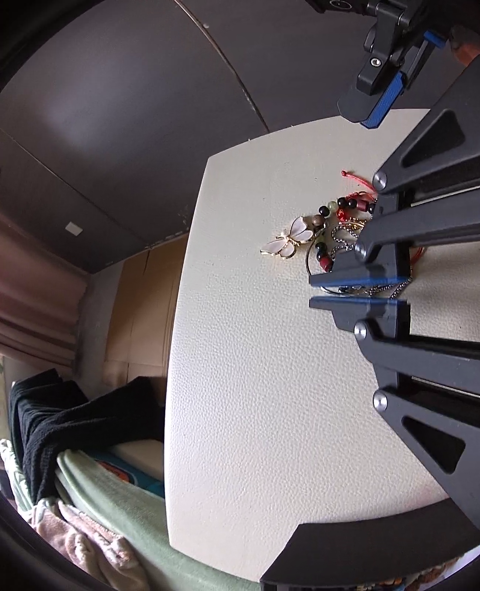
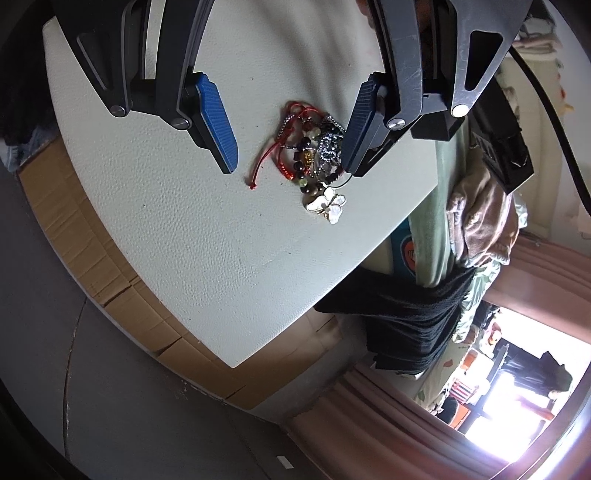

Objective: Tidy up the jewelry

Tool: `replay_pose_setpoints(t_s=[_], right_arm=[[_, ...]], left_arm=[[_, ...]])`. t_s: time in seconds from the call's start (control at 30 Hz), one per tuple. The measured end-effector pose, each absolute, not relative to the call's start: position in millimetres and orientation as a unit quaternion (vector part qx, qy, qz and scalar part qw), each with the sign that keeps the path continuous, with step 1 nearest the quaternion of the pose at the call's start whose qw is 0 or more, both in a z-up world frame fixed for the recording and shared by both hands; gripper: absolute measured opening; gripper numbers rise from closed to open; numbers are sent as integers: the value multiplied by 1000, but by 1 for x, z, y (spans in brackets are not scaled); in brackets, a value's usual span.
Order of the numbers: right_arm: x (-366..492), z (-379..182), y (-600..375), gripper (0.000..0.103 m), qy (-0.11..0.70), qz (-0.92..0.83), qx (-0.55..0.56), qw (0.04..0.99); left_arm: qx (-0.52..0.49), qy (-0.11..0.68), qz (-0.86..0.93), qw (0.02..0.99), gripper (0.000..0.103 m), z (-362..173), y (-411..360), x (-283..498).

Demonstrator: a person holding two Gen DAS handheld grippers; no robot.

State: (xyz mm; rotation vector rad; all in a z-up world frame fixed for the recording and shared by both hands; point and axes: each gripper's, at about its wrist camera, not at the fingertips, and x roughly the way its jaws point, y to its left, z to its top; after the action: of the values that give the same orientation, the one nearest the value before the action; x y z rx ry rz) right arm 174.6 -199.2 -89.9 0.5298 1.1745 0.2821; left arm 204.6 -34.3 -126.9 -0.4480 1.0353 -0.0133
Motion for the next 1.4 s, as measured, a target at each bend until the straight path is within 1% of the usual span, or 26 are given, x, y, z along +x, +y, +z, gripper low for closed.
replay_pose_setpoints(t_s=[0.17,0.37,0.47,0.53,0.6,0.7,0.97,1.17,1.23,1.27,1.3,1.33,1.4], right_arm=[[174,-90,-197,60,546,131,243,791],[172,-91,-191,60,546,136,237,792],[170,-90,-187,58,543,141,232,794],[169,-90,-185,53,541,146,232,795],[170,-92,-182,43,541,152,232,794],[171,-96,-175,36,546,151,225,793],[177,-106,-163,32,554,145,205,794],[184,-120,-151,32,568,126,177,794],[186,-120,-145,30,566,122,165,798],[186,-120,-142,26,568,118,154,800],[186,-119,-140,14,568,110,141,803],[187,-121,-139,10,571,108,137,802],[186,-122,-141,10,572,113,148,799]], left_arm=[[-228,477,-22,849,1,-120,-33,200],[-241,449,-44,859,1,-94,-29,188],[-254,442,-51,859,1,-86,-24,182],[-259,435,-51,861,1,-80,-20,176],[-262,427,-51,864,0,-74,-15,170],[-270,416,-53,867,0,-65,-8,161],[-272,401,-49,873,0,-52,6,151],[-265,432,-39,861,0,-65,8,159],[-255,448,-30,856,1,-71,6,163],[-250,455,-25,854,3,-74,6,164],[-247,462,-22,852,8,-77,5,166],[-246,466,-21,849,13,-80,4,167],[-247,469,-16,848,35,-85,4,167]])
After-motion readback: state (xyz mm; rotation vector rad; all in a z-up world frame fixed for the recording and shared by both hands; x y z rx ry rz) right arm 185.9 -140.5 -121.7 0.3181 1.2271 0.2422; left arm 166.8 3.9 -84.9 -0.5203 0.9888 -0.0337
